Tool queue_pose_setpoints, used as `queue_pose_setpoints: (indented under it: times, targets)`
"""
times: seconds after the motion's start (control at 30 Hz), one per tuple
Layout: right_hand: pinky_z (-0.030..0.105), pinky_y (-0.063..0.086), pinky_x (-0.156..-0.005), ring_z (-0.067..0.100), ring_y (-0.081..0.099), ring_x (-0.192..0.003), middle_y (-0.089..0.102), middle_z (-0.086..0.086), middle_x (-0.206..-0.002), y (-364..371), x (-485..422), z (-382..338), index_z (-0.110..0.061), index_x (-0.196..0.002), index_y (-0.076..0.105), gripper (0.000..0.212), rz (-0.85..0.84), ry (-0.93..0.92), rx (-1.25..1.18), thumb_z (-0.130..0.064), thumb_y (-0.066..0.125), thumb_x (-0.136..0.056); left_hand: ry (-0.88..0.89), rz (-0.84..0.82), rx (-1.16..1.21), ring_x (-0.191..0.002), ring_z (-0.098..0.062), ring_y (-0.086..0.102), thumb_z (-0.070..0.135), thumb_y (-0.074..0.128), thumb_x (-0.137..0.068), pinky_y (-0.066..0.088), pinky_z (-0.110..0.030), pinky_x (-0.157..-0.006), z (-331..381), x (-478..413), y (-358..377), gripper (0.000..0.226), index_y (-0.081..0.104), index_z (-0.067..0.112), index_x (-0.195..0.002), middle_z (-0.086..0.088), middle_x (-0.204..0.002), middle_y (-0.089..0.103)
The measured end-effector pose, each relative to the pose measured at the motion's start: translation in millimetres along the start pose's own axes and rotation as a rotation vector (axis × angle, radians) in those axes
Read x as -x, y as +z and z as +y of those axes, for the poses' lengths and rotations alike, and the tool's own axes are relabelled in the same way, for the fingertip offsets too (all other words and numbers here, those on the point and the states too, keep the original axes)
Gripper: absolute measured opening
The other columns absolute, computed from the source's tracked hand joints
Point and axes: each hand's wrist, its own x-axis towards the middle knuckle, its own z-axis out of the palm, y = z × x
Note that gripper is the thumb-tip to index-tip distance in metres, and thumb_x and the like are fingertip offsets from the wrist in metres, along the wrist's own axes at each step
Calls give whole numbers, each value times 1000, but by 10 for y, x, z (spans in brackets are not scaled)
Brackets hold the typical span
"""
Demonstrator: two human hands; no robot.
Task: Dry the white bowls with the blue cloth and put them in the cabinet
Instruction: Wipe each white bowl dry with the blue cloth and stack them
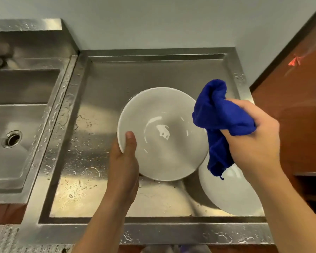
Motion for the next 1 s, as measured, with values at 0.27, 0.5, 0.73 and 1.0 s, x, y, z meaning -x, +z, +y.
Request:
queue_pose_setpoints:
  times: [0.27,0.5,0.73,1.0]
  targets:
    - [6,46,-60,-8,65,-70,74,-24,-79,-721,211,500,-39,-94,73,40,114,107,13,1,70,-90,14,-259,-231,-96,3,74,37,48,-112,66,-42,-85,-550,168,810,41,63,74,-100,33,-107,75]
    - [9,46,-60,-8,62,-68,73,-23,-78,-1165,409,1026,-34,-96,75,34,181,238,18,-1,69,-91,48,-292,-412,-111,-15,70,41,47,-111,65,-50,-89,-1028,272,1235,23,56,61,-121,17,-122,70]
    - [5,44,-61,-11,62,-68,70,-30,-75,-1243,451,1310,-32,-95,72,33,166,275,35,1,69,-90,104,-320,-581,-98,5,69,40,49,-110,56,-10,-61,-1326,246,1332,27,53,66,-115,37,-107,67]
    - [10,46,-60,-7,61,-67,72,-25,-77,-1172,376,1407,-42,-88,74,41,137,283,-46,-1,71,-88,249,-288,-843,-88,33,54,35,56,-108,43,-2,-55,-1409,186,1287,25,48,55,-121,58,-92,56]
